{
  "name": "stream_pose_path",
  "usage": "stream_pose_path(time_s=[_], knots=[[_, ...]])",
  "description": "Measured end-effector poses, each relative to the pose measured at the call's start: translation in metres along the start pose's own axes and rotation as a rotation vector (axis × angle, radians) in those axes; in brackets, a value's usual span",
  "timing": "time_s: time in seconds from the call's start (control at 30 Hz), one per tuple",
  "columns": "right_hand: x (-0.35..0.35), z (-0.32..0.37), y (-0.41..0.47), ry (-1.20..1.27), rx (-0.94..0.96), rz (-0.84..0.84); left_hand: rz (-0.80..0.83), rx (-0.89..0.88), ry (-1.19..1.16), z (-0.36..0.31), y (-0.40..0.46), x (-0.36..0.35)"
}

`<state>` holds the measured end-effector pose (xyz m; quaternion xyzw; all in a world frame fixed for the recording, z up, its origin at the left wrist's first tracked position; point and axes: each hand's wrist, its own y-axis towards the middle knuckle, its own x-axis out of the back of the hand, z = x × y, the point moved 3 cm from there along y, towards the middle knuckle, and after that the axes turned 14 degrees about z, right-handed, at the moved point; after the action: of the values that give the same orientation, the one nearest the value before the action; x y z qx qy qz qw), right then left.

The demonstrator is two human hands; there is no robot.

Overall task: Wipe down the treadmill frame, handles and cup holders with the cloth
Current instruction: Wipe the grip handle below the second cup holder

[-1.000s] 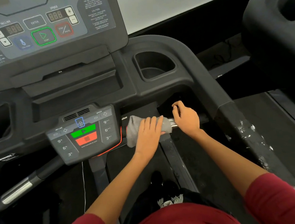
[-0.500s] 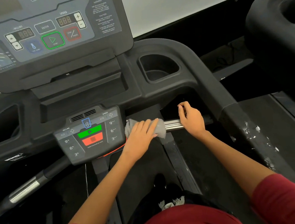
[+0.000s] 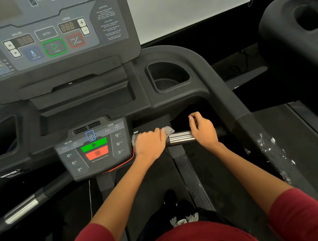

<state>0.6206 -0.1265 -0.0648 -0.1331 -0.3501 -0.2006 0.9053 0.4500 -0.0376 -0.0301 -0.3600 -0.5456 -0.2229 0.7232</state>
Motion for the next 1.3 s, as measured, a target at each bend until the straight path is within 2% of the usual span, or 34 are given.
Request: stream_pose_path(time_s=[0.13,0.23,0.53,0.67,0.83,0.9,0.93,1.03,1.13,1.2,1.27,1.3], knots=[[0.006,0.002,0.001,0.249,0.021,-0.046,-0.073,0.033,-0.085,-0.013,-0.001,-0.002],[0.012,0.001,0.003,0.343,0.061,-0.080,-0.148,-0.024,-0.118,-0.033,0.002,-0.005],[0.026,-0.006,-0.004,0.286,0.098,-0.227,-0.158,-0.184,0.054,-0.091,0.013,-0.009],[0.032,-0.005,-0.014,0.254,0.118,-0.226,-0.143,-0.227,0.129,-0.106,0.013,-0.006],[0.035,0.003,-0.027,0.178,0.176,-0.187,-0.079,-0.389,0.014,-0.120,0.020,-0.003],[0.032,0.004,-0.032,0.149,0.182,-0.194,-0.146,-0.392,-0.174,-0.117,0.019,0.003],[0.030,0.005,-0.034,0.147,0.180,-0.208,-0.145,-0.370,-0.356,-0.116,0.018,0.007],[0.017,0.007,-0.045,0.158,0.135,-0.266,-0.052,-0.356,-0.886,-0.108,0.017,0.017],[0.000,0.012,-0.053,0.246,0.032,-0.299,0.014,-0.348,-1.068,-0.090,0.015,0.018],[-0.010,0.016,-0.054,0.287,0.021,-0.265,0.062,-0.359,-1.287,-0.076,0.013,0.018],[-0.022,0.016,-0.053,0.194,0.051,-0.193,0.092,-0.292,-1.564,-0.059,0.013,0.017],[-0.028,0.014,-0.053,0.096,0.063,-0.167,0.056,-0.240,-1.642,-0.050,0.012,0.016]])
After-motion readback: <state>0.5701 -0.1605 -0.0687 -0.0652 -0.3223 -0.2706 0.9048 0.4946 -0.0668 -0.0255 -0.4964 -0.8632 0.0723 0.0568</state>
